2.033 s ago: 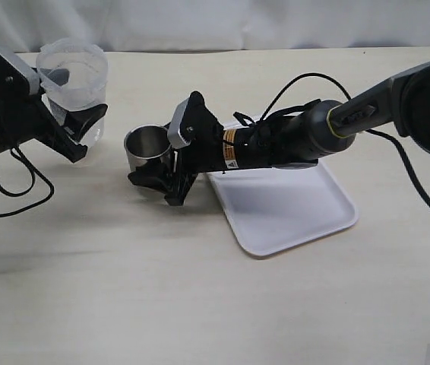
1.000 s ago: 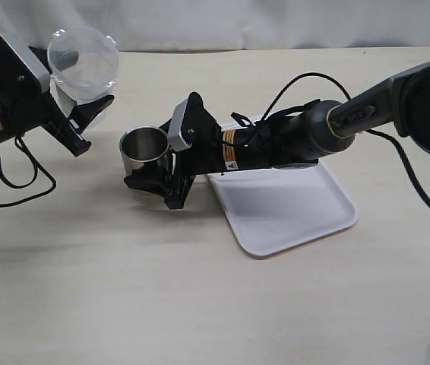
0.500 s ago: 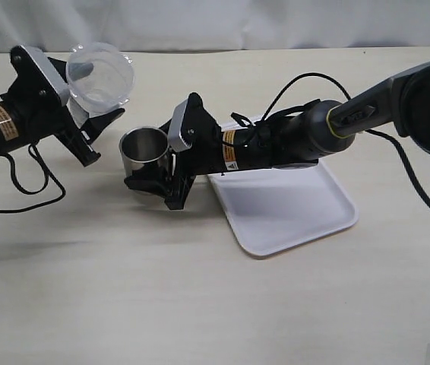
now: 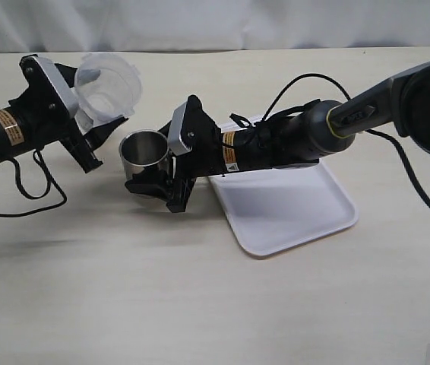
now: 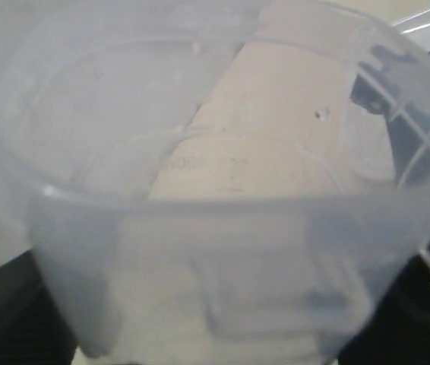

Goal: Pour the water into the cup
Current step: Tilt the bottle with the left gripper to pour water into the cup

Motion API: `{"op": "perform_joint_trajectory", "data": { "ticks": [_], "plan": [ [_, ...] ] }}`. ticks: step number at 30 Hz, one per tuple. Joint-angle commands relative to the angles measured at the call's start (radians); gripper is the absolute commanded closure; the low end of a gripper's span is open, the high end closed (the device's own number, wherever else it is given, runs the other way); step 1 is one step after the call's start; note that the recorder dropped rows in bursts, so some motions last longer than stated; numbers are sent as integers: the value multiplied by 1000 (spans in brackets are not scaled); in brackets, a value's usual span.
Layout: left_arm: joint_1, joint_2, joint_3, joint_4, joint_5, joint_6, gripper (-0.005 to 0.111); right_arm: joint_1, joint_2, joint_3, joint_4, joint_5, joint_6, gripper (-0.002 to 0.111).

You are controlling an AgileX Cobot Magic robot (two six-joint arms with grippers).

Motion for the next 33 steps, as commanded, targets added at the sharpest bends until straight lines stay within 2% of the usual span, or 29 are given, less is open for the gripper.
{"op": "perform_joint_trajectory", "data": {
  "ticks": [1,24,33],
  "plan": [
    [-17,-4,-9,-12,-48,115,107,-4,-16,0,2,-11,3,104],
    [-17,-4,-11,-29,-91,399,107,-4,-16,0,-9,-9,22,104],
    [-17,-4,-22,-20,-86,402,107,-4,-16,0,-51,-12,25,104]
  ]
}}
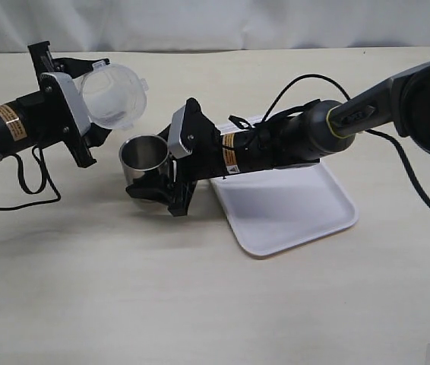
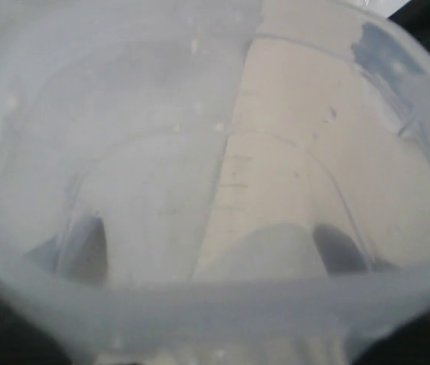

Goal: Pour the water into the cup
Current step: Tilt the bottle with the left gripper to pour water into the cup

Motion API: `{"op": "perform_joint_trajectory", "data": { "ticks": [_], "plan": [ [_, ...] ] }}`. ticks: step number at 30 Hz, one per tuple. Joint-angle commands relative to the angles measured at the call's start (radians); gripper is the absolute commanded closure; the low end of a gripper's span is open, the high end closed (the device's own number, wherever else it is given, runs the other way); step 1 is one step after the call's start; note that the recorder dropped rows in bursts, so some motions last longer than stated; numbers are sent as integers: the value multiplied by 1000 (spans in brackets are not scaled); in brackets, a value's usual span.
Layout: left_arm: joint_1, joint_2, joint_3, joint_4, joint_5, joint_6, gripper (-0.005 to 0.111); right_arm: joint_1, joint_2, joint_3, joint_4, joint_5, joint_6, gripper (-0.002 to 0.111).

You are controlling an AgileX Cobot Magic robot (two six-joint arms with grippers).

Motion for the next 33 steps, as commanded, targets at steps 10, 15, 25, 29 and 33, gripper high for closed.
{"op": "perform_joint_trajectory", "data": {
  "ticks": [10,15,25,29,33],
  "plan": [
    [-9,-4,-24,41,-51,7,107,-4,-16,0,-7,-32,12,104],
    [-9,-4,-24,56,-51,-142,107,-4,-16,0,-7,-32,12,104],
    [-9,-4,-24,56,-51,-18,107,-4,-16,0,-7,-32,12,104],
    [-9,-6,-24,48,-40,29,107,-4,-16,0,-7,-32,12,104],
    [-9,-19,-24,26,10,29,107,-4,-16,0,-7,-32,12,104]
  ]
}}
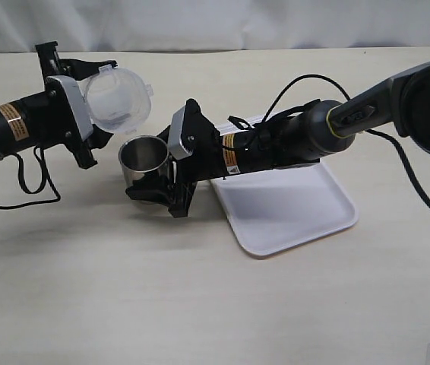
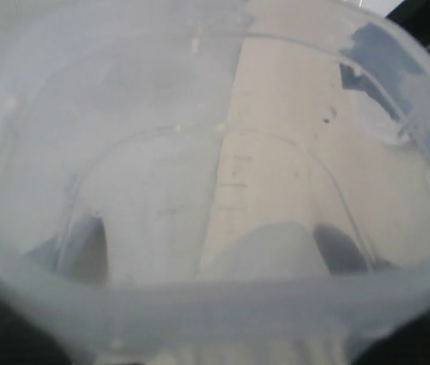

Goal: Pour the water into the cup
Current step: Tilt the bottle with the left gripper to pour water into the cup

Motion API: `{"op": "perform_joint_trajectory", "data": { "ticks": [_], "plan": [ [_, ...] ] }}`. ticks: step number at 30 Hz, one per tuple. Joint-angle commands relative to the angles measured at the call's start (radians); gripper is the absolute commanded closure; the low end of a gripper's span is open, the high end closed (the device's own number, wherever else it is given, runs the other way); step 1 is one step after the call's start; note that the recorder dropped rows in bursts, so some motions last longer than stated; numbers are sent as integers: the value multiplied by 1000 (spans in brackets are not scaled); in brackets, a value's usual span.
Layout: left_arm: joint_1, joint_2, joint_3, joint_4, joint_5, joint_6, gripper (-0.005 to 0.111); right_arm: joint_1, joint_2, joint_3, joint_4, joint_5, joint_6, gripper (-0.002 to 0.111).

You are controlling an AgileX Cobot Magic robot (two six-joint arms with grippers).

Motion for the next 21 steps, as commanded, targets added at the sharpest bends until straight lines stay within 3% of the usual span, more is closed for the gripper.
{"op": "perform_joint_trajectory", "data": {
  "ticks": [1,21],
  "plan": [
    [-9,-20,-11,-31,11,10,107,-4,-16,0,3,-24,6,104],
    [-31,-29,-11,-48,-3,196,107,-4,-16,0,5,-24,1,104]
  ]
}}
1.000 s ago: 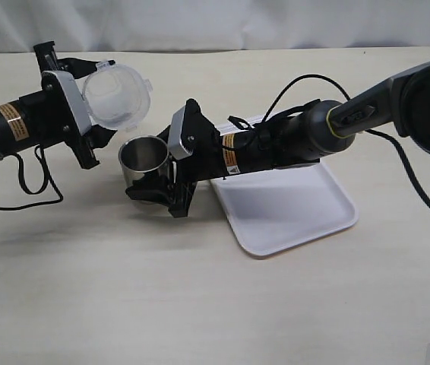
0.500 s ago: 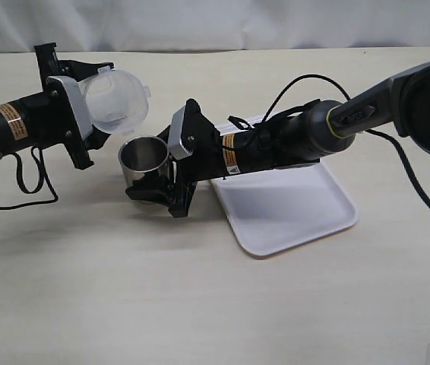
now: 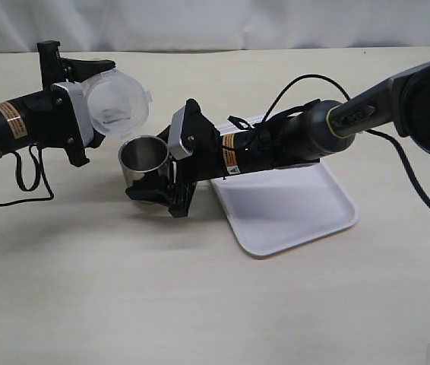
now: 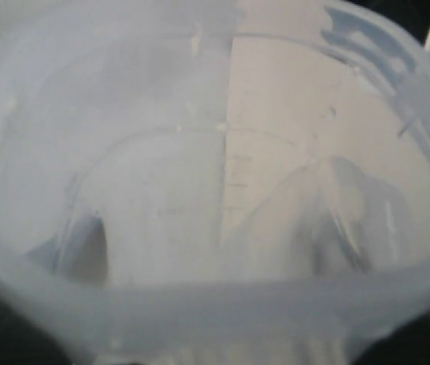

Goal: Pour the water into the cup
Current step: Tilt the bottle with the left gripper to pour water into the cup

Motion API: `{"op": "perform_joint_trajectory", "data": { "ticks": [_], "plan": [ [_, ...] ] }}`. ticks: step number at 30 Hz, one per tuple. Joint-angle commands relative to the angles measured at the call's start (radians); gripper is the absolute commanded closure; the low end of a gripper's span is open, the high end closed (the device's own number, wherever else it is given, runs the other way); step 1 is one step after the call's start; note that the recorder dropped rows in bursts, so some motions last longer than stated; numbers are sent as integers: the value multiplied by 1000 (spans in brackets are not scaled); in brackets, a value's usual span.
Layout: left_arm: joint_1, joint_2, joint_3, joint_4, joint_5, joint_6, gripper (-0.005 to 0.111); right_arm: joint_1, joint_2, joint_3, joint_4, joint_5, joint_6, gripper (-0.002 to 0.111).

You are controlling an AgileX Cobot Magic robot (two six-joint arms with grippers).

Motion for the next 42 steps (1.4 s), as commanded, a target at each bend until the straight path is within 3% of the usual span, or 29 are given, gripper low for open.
{"op": "perform_joint_trajectory", "data": {
  "ticks": [1,42],
  "plan": [
    [-31,-17,-11,-27,-50,53,107,-4,-16,0,5,-24,1,104],
    [-48,-17,-30,-137,-57,335,107,-4,-16,0,3,-35,1,104]
  ]
}}
